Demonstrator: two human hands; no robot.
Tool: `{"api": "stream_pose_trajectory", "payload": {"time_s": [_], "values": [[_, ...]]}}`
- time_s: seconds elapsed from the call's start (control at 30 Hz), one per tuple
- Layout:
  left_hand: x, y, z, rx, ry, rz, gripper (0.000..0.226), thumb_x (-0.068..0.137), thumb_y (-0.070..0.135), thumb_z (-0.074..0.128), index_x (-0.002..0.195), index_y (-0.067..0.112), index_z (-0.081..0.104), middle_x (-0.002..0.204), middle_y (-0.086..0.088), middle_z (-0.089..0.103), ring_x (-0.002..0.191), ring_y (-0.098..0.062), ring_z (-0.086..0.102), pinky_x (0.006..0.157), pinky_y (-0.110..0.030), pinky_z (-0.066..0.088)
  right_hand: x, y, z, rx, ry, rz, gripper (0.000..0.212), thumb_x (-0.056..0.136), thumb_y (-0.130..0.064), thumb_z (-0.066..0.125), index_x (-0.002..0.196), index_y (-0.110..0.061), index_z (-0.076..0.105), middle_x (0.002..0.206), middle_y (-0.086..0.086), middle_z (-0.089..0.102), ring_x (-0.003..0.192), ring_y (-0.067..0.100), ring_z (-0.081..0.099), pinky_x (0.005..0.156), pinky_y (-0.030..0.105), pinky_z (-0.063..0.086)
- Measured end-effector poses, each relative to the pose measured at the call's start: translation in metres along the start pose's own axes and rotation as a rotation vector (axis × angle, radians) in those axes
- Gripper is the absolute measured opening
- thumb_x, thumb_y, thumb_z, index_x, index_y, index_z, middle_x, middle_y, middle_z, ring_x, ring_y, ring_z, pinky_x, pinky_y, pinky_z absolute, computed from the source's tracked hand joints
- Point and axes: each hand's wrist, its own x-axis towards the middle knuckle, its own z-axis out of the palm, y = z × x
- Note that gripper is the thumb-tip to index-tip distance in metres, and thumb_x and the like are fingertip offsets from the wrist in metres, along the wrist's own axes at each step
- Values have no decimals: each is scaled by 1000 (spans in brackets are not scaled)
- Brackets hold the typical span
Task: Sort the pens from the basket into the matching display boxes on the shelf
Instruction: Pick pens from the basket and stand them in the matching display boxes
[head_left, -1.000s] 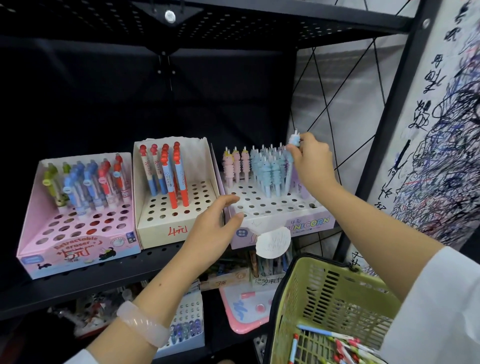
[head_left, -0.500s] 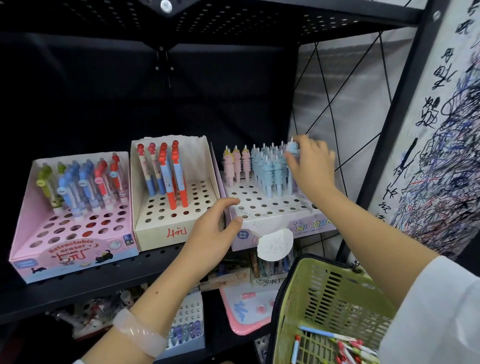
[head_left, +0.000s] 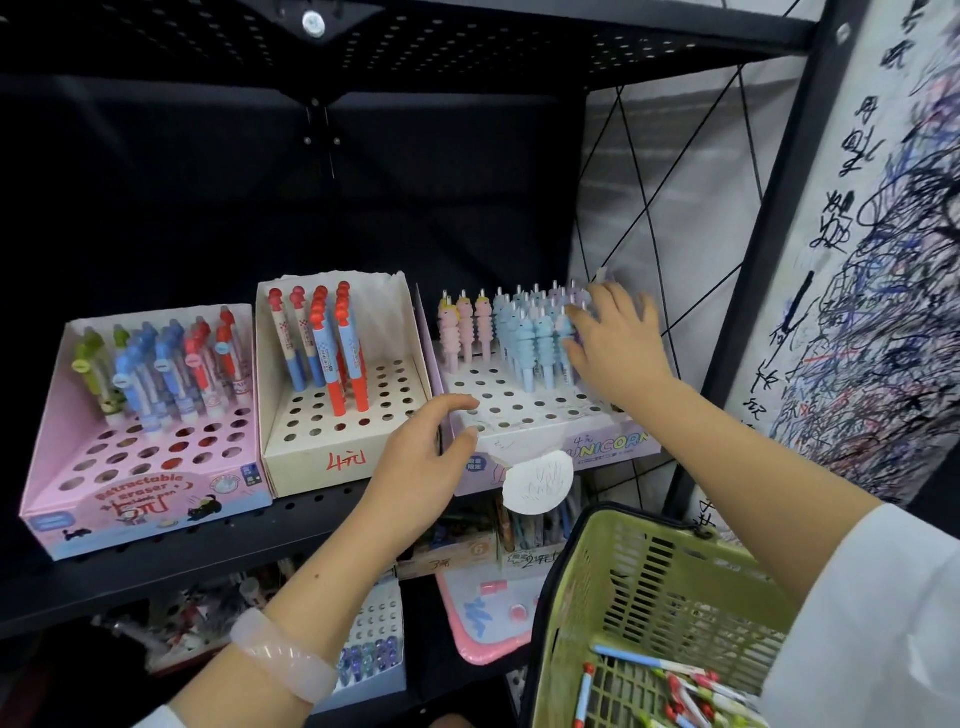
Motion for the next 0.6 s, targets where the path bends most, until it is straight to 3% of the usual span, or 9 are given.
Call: {"api": "stream_pose_trajectory", "payload": {"time_s": [0.1, 0.2, 0.27, 0.33, 0.4, 0.5, 0.6], "values": [[-3, 7, 7, -28, 28, 3, 25, 94, 15, 49, 107, 36, 52, 103, 28, 48, 93, 16, 46, 66, 8, 30, -9, 2, -5, 124, 6, 4, 47, 97, -30, 38, 141, -12, 35, 148, 10, 27, 139, 22, 20, 111, 45, 12], [-10, 17, 15, -109, 63, 2, 27, 93, 10, 48, 105, 34, 54, 106, 24, 52, 107, -1, 46, 72, 5, 34, -30, 0, -16, 361, 84, -23, 39, 95, -19, 45, 133, -7, 47, 144, 14, 35, 135, 26, 28, 107, 42, 24], [-19, 23, 24, -142, 78, 37, 27, 93, 9, 47, 102, 33, 56, 105, 24, 55, 105, -1, 51, 82, -4, 38, -51, 0, -24, 509, 155, -18, 30, 92, -12, 48, 120, -3, 57, 138, 17, 42, 131, 31, 34, 104, 42, 31], [-33, 25, 38, -194, 58, 77, 28, 92, 7, 47, 96, 33, 57, 104, 21, 59, 103, 2, 55, 88, -12, 42, -77, 3, -28, 595, 185, -14, 24, 91, -9, 49, 112, -3, 60, 131, 16, 48, 125, 32, 41, 100, 33, 31], [-48, 21, 59, -253, -26, 74, 30, 92, 5, 48, 93, 34, 56, 103, 16, 62, 101, 0, 58, 90, -13, 44, -107, 7, -25, 699, 113, 4, 21, 92, -9, 49, 108, -6, 62, 115, 5, 55, 110, 24, 51, 90, 25, 34], [-66, 5, 96, -247, -212, 6, 26, 92, 4, 48, 96, 29, 55, 101, 12, 62, 100, -6, 59, 89, -14, 44, -157, 14, 0, 789, -50, 123, 17, 90, -8, 50, 100, -9, 65, 92, -1, 57, 86, 18, 57, 76, 26, 41], [-77, -18, 131, -157, -372, -60, 20, 93, 7, 48, 106, 21, 54, 104, 7, 59, 105, -8, 54, 90, -13, 40, -206, 25, 42, 729, -341, 239, 18, 91, -11, 50, 101, -11, 65, 92, 7, 66, 87, 25, 61, 72, 29, 42]]}}
